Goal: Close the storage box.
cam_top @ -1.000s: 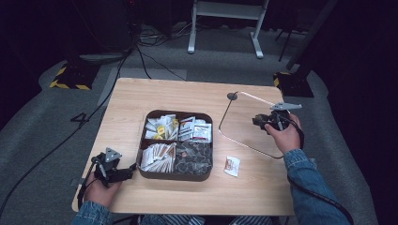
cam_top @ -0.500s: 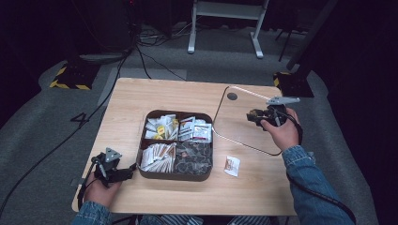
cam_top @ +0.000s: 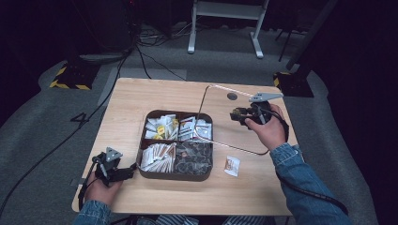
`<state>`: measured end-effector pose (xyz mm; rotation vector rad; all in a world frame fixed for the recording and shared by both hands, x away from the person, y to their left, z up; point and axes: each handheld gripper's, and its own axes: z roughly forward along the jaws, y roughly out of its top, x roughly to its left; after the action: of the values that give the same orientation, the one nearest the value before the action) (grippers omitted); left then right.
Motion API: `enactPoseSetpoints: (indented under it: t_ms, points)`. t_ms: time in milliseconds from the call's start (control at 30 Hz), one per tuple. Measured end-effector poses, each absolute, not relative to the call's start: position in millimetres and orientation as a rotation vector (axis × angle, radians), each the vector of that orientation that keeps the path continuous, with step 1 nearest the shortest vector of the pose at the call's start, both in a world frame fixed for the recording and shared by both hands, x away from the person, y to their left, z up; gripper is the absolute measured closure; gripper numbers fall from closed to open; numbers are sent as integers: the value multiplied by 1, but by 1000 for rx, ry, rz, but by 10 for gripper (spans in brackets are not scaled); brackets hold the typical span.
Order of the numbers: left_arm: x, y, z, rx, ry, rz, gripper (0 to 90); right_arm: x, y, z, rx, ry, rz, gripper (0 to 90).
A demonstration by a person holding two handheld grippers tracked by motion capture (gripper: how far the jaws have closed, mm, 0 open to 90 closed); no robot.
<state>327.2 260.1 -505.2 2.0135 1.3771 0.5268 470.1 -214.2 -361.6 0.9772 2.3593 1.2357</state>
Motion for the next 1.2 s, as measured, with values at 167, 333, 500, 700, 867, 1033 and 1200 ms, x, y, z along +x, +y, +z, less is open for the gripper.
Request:
enactPoseSetpoints:
  t_ms: [167,333,500,700,867,1033,1200]
  points:
    - [327,260,-505,2010,1381,527,188,466,-193,-358,946,2398,1237,586]
    - [328,260,-505,2010,1380,526,188,465,-170,-356,914,2438,1251,586]
    - [328,260,-505,2009,1381,525,187,463,-149,-357,892,2467,1241,585]
    - [329,261,-505,2013,1374,520,187,457,-127,-359,840,2500,1246,585]
    - [329,261,-505,2016,1372,520,187,451,-110,-360,828,2515,1250,585]
    - [329,261,-505,2012,1373,524,187,448,-93,-363,830,2528,1256,585]
    - [329,261,-505,2015,1373,520,187,446,-80,-369,859,2536,1275,585]
